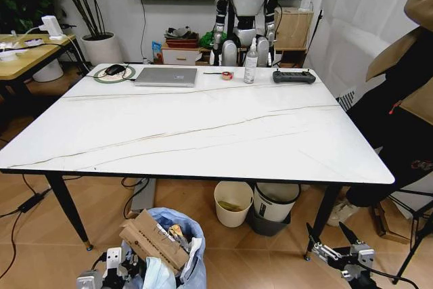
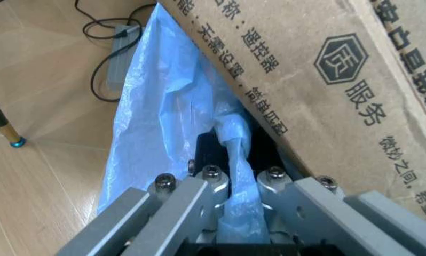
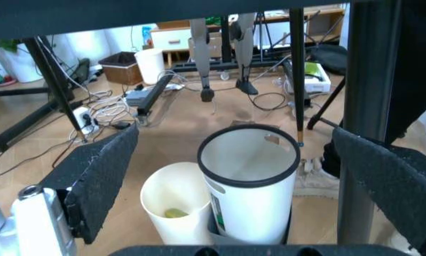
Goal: Pick up the trash bin and place the trash from the table into it.
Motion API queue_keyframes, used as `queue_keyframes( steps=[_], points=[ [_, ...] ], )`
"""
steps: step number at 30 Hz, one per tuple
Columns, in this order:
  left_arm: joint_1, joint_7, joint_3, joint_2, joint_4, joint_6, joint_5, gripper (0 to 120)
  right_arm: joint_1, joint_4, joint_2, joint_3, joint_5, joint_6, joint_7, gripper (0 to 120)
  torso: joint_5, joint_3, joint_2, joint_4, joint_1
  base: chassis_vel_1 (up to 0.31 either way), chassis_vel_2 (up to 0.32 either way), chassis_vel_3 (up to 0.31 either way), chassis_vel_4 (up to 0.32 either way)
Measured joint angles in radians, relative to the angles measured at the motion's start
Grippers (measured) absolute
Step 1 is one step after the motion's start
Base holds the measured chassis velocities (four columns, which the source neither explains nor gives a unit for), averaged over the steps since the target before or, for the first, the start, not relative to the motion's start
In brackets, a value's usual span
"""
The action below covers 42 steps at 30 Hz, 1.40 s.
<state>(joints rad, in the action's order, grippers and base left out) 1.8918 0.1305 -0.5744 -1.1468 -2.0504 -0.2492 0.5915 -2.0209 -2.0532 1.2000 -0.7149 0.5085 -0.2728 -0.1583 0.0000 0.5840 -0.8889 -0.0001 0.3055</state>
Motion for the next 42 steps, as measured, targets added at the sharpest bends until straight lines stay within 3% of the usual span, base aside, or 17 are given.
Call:
queue_keyframes(
  steps=[42],
  points=[
    [-0.021,-0.007,0.004,-0.01,0.048,0.008,-0.015,0,0.0,0.0,0.0,0.0,0.0,0.0,0.0,100,0.0,-0.105,0.181,0.0,-0.076,0.0,0.0,0.0,0.0]
  ],
)
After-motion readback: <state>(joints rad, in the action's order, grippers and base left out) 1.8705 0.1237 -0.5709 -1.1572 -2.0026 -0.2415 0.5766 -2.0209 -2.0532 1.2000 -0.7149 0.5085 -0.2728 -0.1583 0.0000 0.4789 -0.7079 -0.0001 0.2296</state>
